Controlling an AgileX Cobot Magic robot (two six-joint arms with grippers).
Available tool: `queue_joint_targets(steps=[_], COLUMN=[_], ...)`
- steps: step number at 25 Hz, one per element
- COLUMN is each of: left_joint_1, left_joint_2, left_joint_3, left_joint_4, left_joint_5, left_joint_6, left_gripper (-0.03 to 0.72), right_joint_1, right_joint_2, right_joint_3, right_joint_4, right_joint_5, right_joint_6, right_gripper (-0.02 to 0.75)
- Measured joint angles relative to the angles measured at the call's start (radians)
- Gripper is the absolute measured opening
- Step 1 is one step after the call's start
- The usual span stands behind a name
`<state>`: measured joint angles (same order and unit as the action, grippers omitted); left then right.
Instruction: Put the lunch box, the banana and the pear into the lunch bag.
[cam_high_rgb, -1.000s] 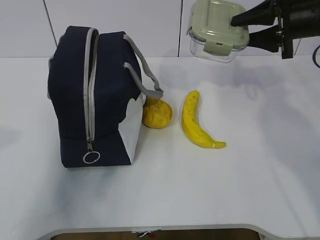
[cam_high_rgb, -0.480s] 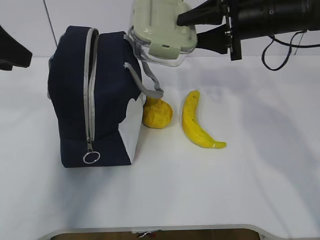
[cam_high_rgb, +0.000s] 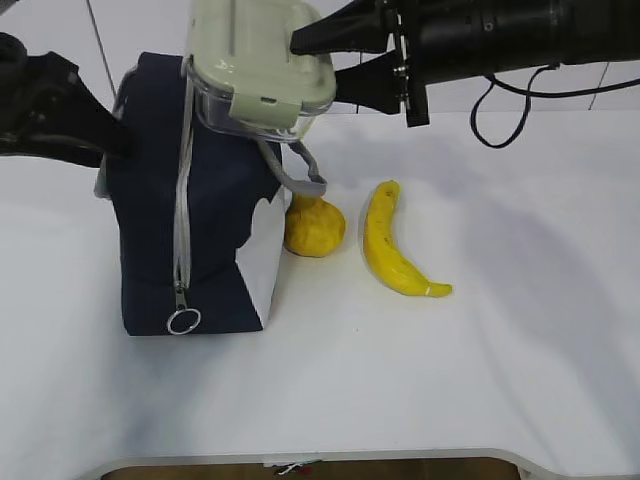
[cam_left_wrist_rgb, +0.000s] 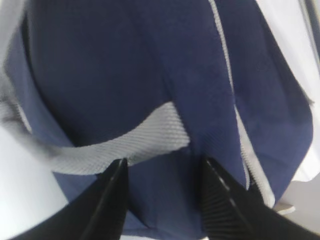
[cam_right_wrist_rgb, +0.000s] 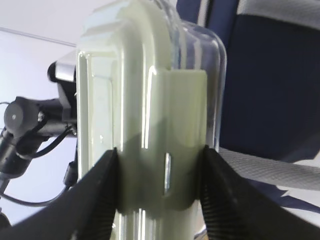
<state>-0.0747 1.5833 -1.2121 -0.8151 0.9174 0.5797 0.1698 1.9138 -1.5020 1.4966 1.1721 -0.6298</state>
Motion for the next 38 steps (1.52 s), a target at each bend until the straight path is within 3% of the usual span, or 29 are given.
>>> queue_joint_targets(steps=[2,5,8,17,28,38], left_joint_1=[0.000,0.000,0.000,0.000,0.000,0.000], left_joint_2=[0.013,0.015,0.015,0.006,-0.024,-0.024], left_joint_3=[-0.003,-0.015,-0.036,-0.078,-0.078,-0.078], left_joint_4=[-0.016,-0.021,-0.022,-0.025,-0.035,-0.046], left_joint_5=[0.000,0.015,0.047,0.111,0.107,0.107], left_joint_6=[0.016,0.041,0.053,0.055,0.064,0.094], left_gripper=[0.264,0.071,0.002,-0.006,-0.006,-0.006], right_joint_1=[0.017,0.033,0.038,0.038,0.044,0.163], right_joint_2=[0.000,0.000,0.000,0.029,0.116,0.122], right_joint_3=[0.000,0.000,0.000,0.000,0.000,-0.092], right_joint_4=[0.000,0.002,0.007,0.032,-0.060,-0.092], right_joint_5=[0.000,-0.007,-0.015,-0.121,-0.264,-0.291], right_joint_6=[-0.002,-0.002,-0.002,-0.089,-0.104,-0.105], right_gripper=[0.374,0.374,0.374,0.374,0.374,0.374])
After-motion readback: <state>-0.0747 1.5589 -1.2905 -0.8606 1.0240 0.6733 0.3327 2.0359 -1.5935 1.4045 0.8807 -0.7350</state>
